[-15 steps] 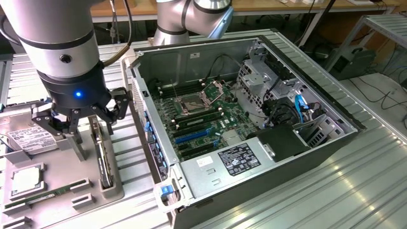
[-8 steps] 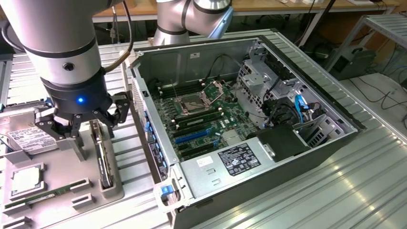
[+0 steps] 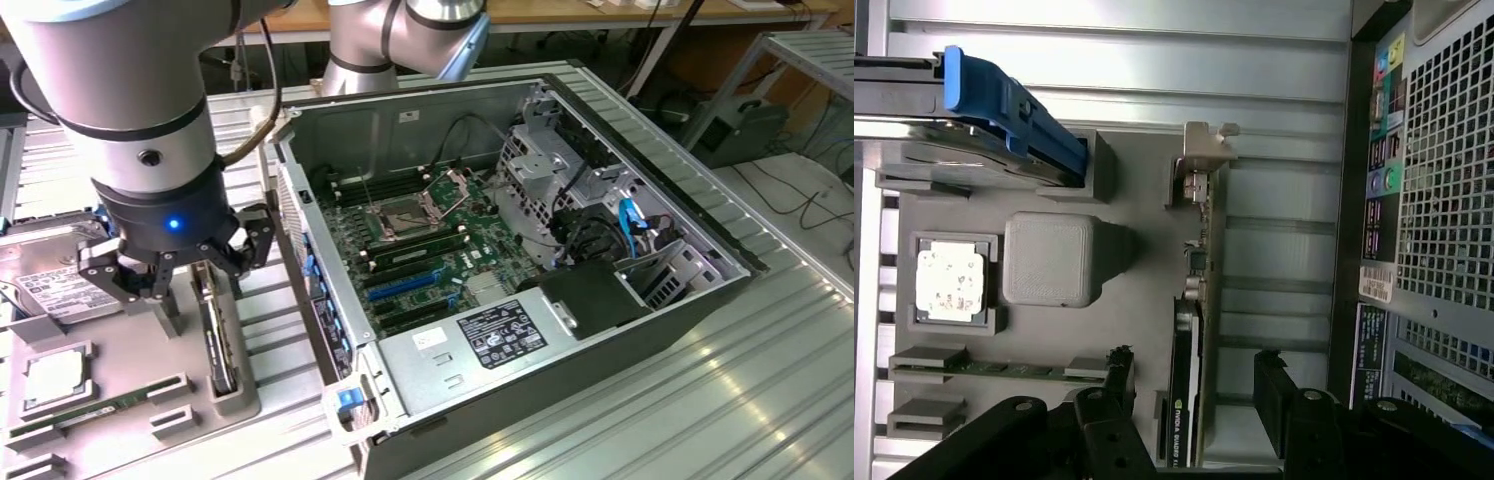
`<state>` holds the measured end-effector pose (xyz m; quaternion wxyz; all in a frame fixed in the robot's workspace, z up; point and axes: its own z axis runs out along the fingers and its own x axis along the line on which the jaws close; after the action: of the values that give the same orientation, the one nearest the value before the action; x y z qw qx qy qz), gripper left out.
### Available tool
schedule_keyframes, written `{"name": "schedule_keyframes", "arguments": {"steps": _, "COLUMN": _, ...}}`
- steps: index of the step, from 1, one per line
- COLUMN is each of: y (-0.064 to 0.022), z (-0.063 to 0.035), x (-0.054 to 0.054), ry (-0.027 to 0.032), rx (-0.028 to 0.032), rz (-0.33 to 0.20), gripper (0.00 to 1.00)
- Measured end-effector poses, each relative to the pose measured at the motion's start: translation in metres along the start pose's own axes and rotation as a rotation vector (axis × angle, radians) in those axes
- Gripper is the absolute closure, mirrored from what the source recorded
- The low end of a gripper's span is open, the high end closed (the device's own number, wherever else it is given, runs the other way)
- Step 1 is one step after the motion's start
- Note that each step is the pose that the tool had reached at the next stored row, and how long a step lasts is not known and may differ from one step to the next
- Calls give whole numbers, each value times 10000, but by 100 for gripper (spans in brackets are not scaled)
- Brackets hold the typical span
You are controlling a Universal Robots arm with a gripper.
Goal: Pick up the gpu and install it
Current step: 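Pick up the gpu and move the gpu toward the slot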
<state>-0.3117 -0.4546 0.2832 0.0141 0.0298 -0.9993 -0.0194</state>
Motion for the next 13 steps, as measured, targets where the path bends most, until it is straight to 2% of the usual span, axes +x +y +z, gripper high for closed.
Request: {"name": "schedule_keyframes", "arguments": {"steps": 13, "y": -98, "z": 124, "x": 3, "ry": 2, "rx": 0, "rz": -4, "gripper": 40}}
